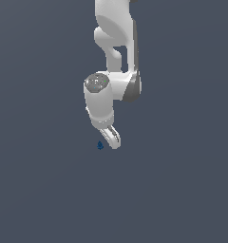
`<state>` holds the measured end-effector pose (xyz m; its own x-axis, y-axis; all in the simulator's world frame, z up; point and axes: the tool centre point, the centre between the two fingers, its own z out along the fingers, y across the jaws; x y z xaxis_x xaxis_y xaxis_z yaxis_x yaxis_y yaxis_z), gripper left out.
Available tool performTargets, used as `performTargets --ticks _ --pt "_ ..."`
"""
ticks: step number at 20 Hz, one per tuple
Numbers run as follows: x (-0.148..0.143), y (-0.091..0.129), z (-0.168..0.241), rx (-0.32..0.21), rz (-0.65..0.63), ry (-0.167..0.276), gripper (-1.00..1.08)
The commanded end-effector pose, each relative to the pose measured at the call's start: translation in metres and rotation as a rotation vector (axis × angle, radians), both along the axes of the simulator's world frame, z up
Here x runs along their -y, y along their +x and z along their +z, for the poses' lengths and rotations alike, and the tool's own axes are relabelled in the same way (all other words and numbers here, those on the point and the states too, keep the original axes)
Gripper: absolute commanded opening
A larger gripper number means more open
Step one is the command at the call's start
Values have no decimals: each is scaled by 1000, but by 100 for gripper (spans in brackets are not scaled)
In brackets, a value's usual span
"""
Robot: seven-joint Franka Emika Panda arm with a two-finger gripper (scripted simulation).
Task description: Pick up the object and move it to a goal position.
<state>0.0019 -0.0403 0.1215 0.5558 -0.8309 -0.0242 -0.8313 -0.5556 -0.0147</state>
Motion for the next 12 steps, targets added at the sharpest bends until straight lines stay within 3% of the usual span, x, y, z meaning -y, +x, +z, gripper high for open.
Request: performTargets --ticks 1,12 --pt "5 0 -4 -2 -79 -3 100" --pt "23 -3 -21 -7 -391 -19 100"
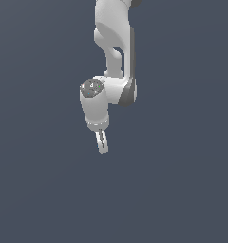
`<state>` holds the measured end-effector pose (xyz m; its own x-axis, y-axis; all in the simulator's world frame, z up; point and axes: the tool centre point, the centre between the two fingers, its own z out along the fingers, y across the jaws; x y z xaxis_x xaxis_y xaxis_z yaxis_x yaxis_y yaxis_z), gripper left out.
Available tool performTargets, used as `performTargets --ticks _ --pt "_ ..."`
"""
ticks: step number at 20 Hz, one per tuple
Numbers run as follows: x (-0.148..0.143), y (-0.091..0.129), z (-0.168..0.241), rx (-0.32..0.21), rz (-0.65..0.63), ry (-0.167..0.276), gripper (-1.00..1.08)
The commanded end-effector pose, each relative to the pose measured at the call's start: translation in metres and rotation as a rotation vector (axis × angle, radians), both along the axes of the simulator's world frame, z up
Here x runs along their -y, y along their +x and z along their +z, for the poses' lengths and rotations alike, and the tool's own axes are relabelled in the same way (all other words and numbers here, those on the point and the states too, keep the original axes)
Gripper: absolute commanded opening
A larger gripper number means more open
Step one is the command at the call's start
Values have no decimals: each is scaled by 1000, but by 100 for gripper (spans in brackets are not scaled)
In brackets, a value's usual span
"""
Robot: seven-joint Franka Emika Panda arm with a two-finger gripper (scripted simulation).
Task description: Pick up the object and move it to a goal position.
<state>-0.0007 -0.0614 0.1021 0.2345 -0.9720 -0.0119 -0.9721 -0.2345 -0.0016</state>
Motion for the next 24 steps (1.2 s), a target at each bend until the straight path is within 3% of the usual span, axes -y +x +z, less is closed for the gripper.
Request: performTargets --ticks 1,10,18,24 --pt "4 0 -3 0 -60 -4 100" --pt "11 -1 -9 0 -179 -11 100" --pt "12 -2 -13 0 -187 -12 100" --pt "12 -3 -39 0 -190 -12 100"
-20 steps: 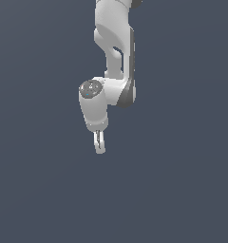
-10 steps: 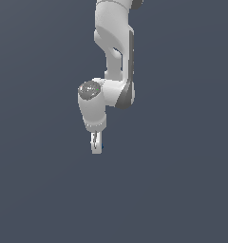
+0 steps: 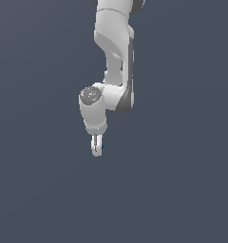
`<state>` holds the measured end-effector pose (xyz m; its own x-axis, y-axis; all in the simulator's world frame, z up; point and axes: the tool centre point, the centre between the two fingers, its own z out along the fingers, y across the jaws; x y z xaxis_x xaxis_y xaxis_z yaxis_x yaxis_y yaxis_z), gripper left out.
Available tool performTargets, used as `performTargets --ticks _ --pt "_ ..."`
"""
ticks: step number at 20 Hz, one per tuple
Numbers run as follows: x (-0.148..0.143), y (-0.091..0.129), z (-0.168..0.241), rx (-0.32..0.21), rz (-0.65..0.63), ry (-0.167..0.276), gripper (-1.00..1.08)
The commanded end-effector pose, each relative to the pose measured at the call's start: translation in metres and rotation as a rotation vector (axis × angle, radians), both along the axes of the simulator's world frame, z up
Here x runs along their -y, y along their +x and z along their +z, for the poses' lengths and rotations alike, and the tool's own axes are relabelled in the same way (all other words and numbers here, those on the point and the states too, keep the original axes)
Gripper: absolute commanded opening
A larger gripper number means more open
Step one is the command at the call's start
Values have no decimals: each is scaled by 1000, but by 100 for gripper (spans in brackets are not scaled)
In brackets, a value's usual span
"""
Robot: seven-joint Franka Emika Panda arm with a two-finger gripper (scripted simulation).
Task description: Pick up the object and move it to a goal position.
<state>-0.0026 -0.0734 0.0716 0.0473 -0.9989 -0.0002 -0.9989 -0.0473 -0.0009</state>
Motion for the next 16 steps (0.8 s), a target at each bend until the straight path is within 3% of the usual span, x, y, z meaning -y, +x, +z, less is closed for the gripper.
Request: performTargets --ticks 1,8,9,16 --pt "0 -1 -14 -1 -2 0 100" --pt "0 0 -29 -1 -3 0 100" --pt "0 0 -29 -1 -3 0 -100" --pt "0 0 -29 -1 -3 0 -100"
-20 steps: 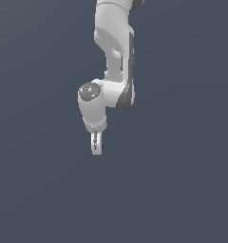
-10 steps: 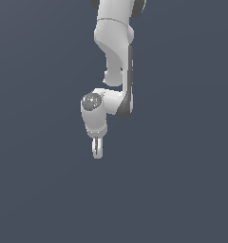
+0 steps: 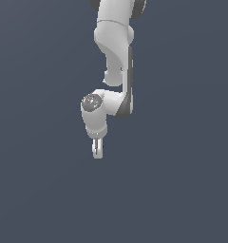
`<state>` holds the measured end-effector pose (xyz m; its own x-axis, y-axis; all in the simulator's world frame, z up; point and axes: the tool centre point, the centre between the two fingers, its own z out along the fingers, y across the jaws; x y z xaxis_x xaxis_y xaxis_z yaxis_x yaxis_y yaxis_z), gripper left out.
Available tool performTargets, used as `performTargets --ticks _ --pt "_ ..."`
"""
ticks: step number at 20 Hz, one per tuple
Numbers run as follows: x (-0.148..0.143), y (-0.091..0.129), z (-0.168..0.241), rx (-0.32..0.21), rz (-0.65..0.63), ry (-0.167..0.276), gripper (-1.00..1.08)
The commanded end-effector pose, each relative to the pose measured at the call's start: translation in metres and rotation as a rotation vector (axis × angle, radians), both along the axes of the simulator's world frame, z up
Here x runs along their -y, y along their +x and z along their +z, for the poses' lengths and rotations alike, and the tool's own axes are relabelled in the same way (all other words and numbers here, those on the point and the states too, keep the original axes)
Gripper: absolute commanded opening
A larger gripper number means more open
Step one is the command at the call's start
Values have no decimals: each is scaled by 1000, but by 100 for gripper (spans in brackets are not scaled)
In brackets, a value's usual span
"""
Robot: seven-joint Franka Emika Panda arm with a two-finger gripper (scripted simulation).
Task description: Pick up the object and move it to a goal position.
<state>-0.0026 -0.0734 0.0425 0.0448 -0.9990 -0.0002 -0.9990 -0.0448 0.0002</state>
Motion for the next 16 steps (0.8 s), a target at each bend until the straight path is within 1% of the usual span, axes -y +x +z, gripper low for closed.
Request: performTargets --ticks 1,5,9,12,16 --pt "0 0 0 0 0 0 -100" --pt "-2 0 0 0 0 0 -100" --pt "-14 0 1 0 0 0 -100" --pt "-32 1 2 0 0 0 -100" --pt "-66 2 4 0 0 0 -100"
